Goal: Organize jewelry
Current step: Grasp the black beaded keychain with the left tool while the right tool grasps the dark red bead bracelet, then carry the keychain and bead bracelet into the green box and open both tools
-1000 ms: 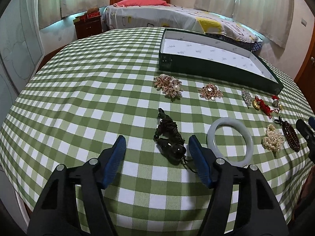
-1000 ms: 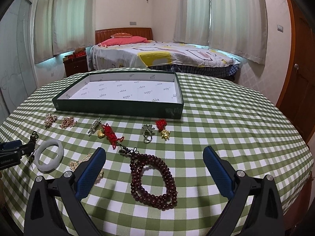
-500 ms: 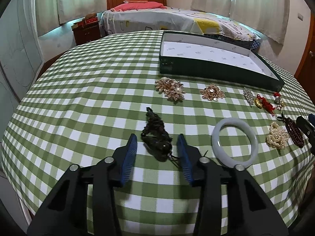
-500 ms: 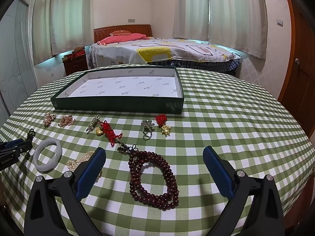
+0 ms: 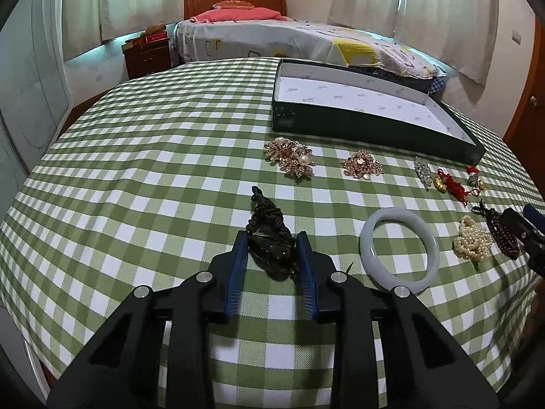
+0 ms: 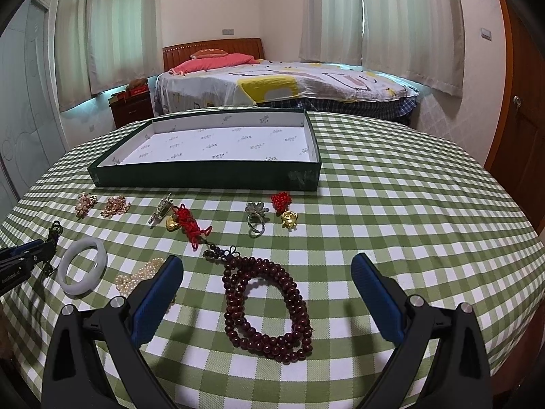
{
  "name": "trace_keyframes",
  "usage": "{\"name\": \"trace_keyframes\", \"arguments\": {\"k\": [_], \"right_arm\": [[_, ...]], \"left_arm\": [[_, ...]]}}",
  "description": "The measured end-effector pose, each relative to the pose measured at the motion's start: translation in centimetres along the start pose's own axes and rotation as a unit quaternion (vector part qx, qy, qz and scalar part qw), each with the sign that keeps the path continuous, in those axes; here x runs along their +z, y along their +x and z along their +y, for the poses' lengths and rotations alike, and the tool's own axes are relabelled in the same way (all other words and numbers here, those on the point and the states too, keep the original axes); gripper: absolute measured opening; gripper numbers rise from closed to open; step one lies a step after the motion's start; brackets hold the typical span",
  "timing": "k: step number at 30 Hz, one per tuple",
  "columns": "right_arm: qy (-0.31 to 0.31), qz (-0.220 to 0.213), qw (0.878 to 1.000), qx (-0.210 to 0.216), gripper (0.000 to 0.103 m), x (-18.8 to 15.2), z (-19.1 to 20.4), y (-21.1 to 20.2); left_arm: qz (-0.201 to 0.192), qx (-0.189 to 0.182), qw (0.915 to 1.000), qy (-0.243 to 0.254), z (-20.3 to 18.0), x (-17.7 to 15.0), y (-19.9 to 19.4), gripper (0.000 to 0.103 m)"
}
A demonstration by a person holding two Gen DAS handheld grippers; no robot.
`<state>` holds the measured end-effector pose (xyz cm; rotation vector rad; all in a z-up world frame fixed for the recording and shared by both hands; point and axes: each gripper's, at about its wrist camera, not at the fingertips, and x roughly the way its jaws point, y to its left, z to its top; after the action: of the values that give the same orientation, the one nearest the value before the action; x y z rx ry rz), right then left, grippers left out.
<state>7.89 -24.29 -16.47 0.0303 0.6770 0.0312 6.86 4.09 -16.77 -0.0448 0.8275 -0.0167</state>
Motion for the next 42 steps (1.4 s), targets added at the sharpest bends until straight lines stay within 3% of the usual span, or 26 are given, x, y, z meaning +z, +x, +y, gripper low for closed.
{"name": "trace_keyframes", "arguments": {"k": [21, 23, 25, 27, 33, 42], "right_arm": [[0.005, 0.044, 0.999, -0.004, 0.095, -0.8, -0.9, 2.5], [0.002, 0.043, 0.999, -0.005, 0.091, -1.0, -0.9, 2.3], [-0.002, 0.038, 0.999, -0.004, 0.069, -1.1, -0.8, 1.9], [-0.003, 0.036, 0.999, 0.001, 0.054, -1.1, -0.7, 1.7], [-0.013, 0.037, 0.999, 0.036, 0.022, -1.2, 0.0, 1.3], [-0.007, 0.034, 0.998, 0.054, 0.021, -0.9, 0.0, 0.7]], "left_arm": [[-0.010, -0.002, 1.0000, 0.000, -0.3, 0.7, 0.0, 0.029], [-0.010, -0.001, 1.0000, 0.000, -0.3, 0.8, 0.0, 0.029], [-0.010, -0.002, 0.9999, 0.000, -0.3, 0.8, 0.0, 0.029], [-0.011, -0.002, 0.9999, 0.001, -0.3, 0.8, 0.0, 0.029], [-0.018, -0.003, 0.9998, 0.001, -0.4, 0.9, -0.4, 0.029], [-0.032, -0.009, 0.9994, 0.004, -0.9, 1.4, -1.3, 0.029]]}}
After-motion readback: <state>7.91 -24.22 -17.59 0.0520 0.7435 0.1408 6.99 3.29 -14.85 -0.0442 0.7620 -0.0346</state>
